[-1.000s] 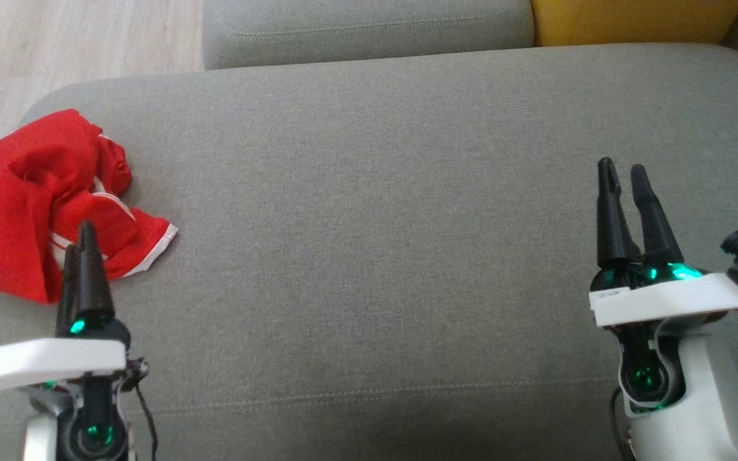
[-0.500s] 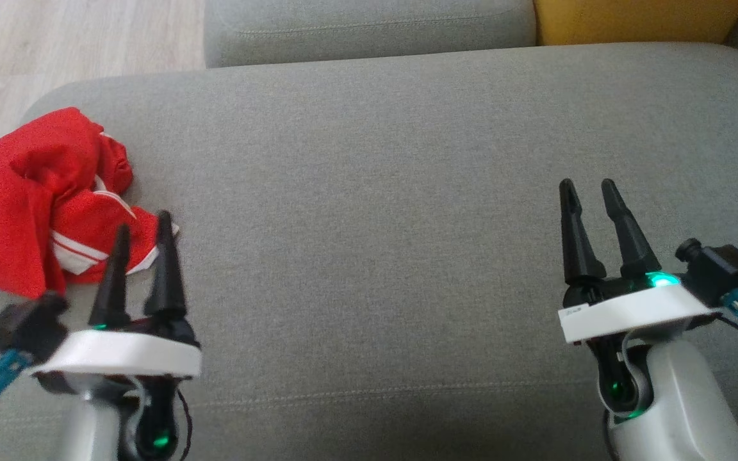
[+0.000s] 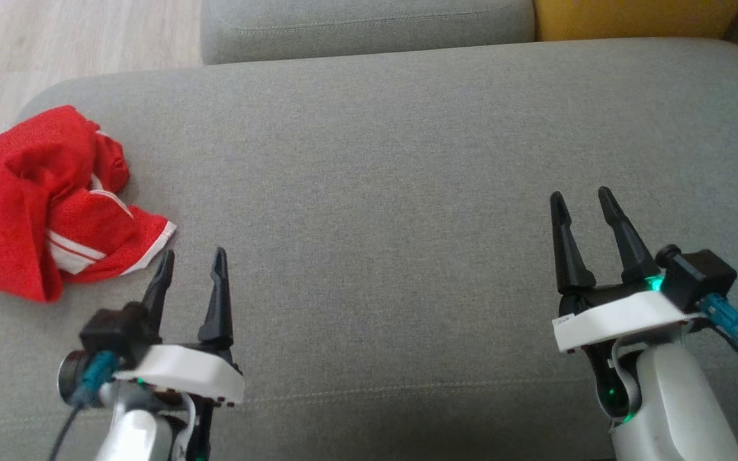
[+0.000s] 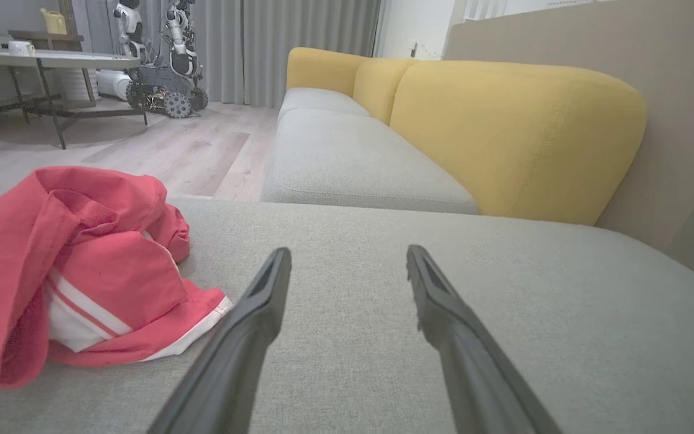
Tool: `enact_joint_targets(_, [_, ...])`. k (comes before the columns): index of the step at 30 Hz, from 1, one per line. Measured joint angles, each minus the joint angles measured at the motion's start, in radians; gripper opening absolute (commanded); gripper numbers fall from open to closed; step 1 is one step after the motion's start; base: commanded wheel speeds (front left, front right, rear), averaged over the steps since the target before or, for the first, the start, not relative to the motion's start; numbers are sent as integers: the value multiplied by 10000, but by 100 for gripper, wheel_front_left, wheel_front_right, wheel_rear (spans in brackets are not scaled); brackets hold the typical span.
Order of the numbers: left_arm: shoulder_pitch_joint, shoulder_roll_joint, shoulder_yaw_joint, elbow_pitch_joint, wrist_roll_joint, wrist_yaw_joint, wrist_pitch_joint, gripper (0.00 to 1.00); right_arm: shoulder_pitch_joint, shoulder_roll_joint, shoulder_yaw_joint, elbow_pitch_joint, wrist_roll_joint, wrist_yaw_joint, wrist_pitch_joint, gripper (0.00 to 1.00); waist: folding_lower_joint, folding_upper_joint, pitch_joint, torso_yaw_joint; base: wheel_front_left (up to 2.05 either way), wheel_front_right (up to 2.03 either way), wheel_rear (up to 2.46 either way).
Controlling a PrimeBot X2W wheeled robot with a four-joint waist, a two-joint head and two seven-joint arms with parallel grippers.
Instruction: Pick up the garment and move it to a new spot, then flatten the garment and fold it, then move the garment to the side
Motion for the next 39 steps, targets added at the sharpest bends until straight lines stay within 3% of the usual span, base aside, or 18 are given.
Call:
enact_joint_targets(11, [-98,412,-882,349,1058,949,-311,100,0,2,322,-100,-1152,2,-278,100,0,0,-28,-20,0,0,0])
enact_joint_targets(18, [-232,617,-1338,374,1678,1151,-533,100,-3,2,428,-92,-1779,2,-405,100,0,0,53,35,0,0,0])
enact_joint_targets(21, [-227,431,-1187,485,1404,1189,-598,100,-4,2,594,-81,-1762,2,-489,100,0,0,58,49,0,0,0])
enact_joint_targets(25, [-232,343,-1051,481,1547,1012,-752,100,-10,2,706,0,-1770,2,-585,100,0,0,44,70,0,0,0])
enact_joint_targets(33, [-134,-207,-336,851,1298,-67,-878,100,-16,0,821,309,-708,2,-656,100,0,0,-44,37,0,0,0])
enact_joint_targets(39, [-90,-495,148,1358,1170,-506,-878,100,-16,0,736,514,102,2,-523,100,0,0,-47,-13,0,0,0])
